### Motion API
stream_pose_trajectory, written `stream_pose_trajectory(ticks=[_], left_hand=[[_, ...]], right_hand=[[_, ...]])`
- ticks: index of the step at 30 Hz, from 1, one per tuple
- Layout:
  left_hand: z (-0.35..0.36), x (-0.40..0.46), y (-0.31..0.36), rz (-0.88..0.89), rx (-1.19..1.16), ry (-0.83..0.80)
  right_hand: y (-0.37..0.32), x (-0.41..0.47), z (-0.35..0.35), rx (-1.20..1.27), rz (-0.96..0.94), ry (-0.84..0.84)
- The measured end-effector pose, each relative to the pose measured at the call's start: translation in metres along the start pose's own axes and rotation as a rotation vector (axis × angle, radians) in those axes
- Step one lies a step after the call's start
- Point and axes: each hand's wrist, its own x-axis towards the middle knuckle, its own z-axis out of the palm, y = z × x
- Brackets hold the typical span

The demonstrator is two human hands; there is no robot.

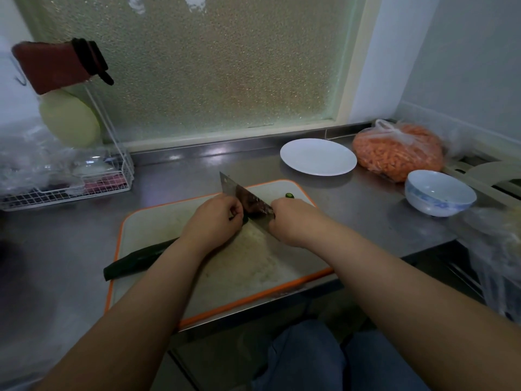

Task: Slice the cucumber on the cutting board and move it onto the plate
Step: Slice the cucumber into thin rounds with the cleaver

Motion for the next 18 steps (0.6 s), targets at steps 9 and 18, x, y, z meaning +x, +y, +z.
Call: stream_pose_trajectory(ticks=[9, 18], left_hand=[[0.002, 0.0, 0.001, 0.027, 0.005, 0.024], [0.002, -0.002, 0.0, 0.023, 0.022, 0.045]], right_hand=[[-0.01, 0.004, 0.004, 0.018, 0.043, -0.099], [0.003, 0.005, -0.002, 0.119, 0.082, -0.138]])
